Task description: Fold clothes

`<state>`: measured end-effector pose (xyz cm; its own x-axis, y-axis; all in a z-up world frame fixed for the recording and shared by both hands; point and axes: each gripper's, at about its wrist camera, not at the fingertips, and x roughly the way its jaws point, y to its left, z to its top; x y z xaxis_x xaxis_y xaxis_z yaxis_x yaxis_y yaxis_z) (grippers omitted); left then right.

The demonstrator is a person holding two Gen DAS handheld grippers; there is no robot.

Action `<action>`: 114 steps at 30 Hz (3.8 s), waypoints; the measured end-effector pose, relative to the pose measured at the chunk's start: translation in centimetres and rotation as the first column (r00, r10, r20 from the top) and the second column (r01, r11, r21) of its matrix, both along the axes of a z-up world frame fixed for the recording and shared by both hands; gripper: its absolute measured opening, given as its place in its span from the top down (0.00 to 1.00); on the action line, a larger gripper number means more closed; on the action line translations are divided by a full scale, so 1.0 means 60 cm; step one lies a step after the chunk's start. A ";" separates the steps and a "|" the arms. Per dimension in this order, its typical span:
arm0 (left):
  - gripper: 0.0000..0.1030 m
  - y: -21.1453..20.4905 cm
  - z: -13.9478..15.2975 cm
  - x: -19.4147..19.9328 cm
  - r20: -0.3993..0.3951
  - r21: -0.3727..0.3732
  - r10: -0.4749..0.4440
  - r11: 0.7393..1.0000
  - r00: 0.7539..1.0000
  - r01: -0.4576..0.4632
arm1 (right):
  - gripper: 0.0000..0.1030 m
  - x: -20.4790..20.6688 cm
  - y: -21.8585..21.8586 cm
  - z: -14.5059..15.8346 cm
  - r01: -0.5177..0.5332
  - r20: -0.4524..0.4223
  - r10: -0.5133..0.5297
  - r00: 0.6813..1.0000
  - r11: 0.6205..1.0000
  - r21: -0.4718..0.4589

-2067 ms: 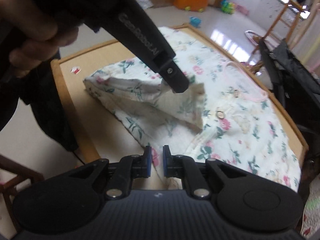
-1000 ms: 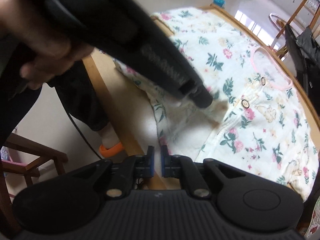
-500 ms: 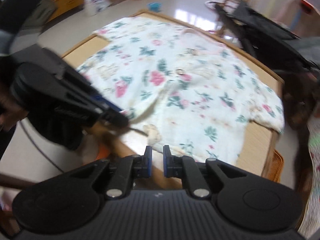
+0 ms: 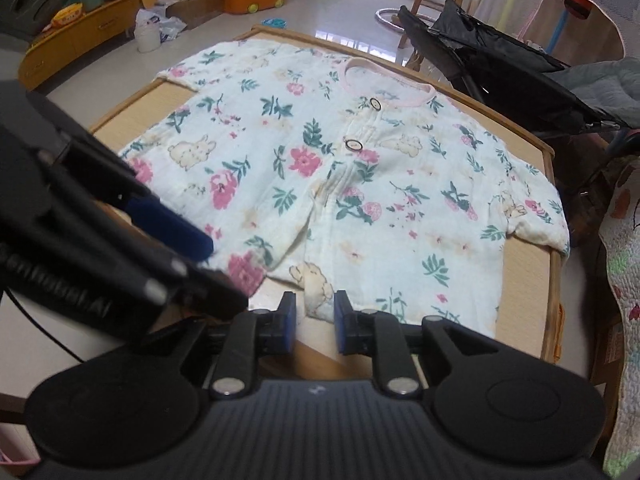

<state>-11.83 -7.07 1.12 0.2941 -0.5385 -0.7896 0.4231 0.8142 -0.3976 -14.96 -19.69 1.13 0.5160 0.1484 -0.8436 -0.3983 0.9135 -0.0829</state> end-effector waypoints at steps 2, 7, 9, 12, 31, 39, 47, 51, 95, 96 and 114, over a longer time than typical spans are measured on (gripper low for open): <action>0.53 0.002 -0.001 0.001 -0.004 -0.006 0.008 1.000 1.000 -0.008 | 0.82 0.001 0.002 -0.001 0.002 0.013 -0.002 1.000 1.000 -0.006; 0.53 0.014 0.001 0.003 -0.012 -0.016 0.019 1.000 1.000 -0.019 | 0.89 0.008 -0.001 -0.007 0.022 -0.004 -0.022 1.000 1.000 -0.003; 0.53 0.018 0.002 0.004 -0.015 -0.015 0.026 1.000 1.000 -0.026 | 0.96 0.009 -0.004 -0.006 0.034 -0.008 -0.034 0.999 0.999 0.003; 0.53 0.025 0.004 0.005 -0.020 -0.013 0.034 0.999 0.999 -0.035 | 0.98 0.011 -0.013 0.003 0.073 -0.024 -0.071 0.997 0.996 0.059; 0.53 0.064 0.017 0.010 -0.008 -0.013 0.072 0.997 0.997 -0.072 | 0.98 0.020 -0.024 0.075 0.208 -0.068 -0.197 0.978 0.928 0.310; 0.53 0.101 0.032 0.026 0.020 0.002 0.163 0.987 0.986 -0.163 | 0.98 0.032 0.020 0.043 0.168 -0.112 -0.142 0.984 0.945 0.280; 0.53 0.100 0.048 0.048 0.039 0.015 0.194 0.981 0.980 -0.195 | 0.98 0.033 0.032 0.003 0.168 -0.147 -0.133 0.980 0.952 0.257; 0.53 0.068 0.056 0.067 0.059 0.016 0.172 0.985 0.983 -0.173 | 0.97 0.028 0.038 -0.002 0.151 -0.137 -0.120 0.983 0.958 0.245; 0.44 -0.016 0.006 0.073 0.180 0.236 -0.004 0.971 0.984 -0.039 | 0.99 -0.002 -0.156 0.005 0.561 -0.109 -0.550 0.828 0.811 0.164; 0.44 -0.016 0.005 0.074 0.181 0.235 -0.003 0.971 0.983 -0.040 | 0.99 -0.004 -0.156 0.006 0.564 -0.111 -0.553 0.826 0.810 0.159; 0.42 -0.011 0.001 0.068 0.213 0.214 -0.010 0.976 0.977 -0.036 | 0.92 0.073 -0.102 0.093 0.388 0.002 -0.389 0.921 0.918 0.079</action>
<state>-7.78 -7.71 1.16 0.4732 -0.3575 -0.8051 0.4674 0.8766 -0.1145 -10.61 -25.81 6.68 0.5605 -0.0036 -0.8282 -0.0098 0.9999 -0.0110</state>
